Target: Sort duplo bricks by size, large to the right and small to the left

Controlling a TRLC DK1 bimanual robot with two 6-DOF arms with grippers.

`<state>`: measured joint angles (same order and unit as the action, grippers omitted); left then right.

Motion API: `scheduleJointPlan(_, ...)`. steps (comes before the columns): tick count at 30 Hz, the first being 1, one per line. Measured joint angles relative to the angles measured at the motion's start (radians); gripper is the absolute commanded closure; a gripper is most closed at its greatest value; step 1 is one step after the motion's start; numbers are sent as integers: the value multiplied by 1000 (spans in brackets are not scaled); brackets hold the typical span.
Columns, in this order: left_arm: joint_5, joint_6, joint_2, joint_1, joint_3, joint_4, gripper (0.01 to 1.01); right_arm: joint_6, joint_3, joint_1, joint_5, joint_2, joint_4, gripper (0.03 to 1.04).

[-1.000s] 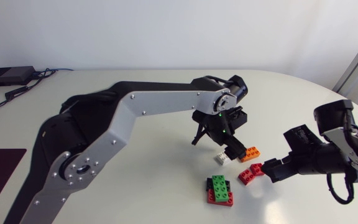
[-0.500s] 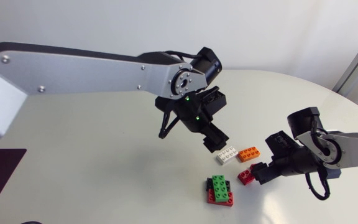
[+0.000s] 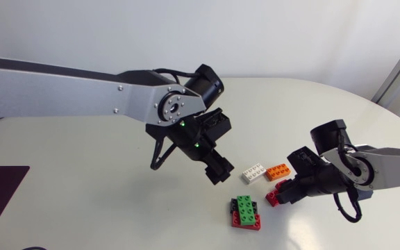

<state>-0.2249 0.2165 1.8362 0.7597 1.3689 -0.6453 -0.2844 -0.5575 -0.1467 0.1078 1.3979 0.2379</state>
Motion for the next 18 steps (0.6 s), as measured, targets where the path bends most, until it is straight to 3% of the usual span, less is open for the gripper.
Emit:
scheduleJointPlan(7,3,15,-89,-70,-109,34,141,36,-105,-146,0,-72,123,772)
scheduleJointPlan(11,22,45,-200,-79,-260,157,141,78,-198,-212,49,-41,175,772)
scheduleJointPlan(18,128,99,-436,49,-509,405,144,155,-352,-212,256,3,308,766)
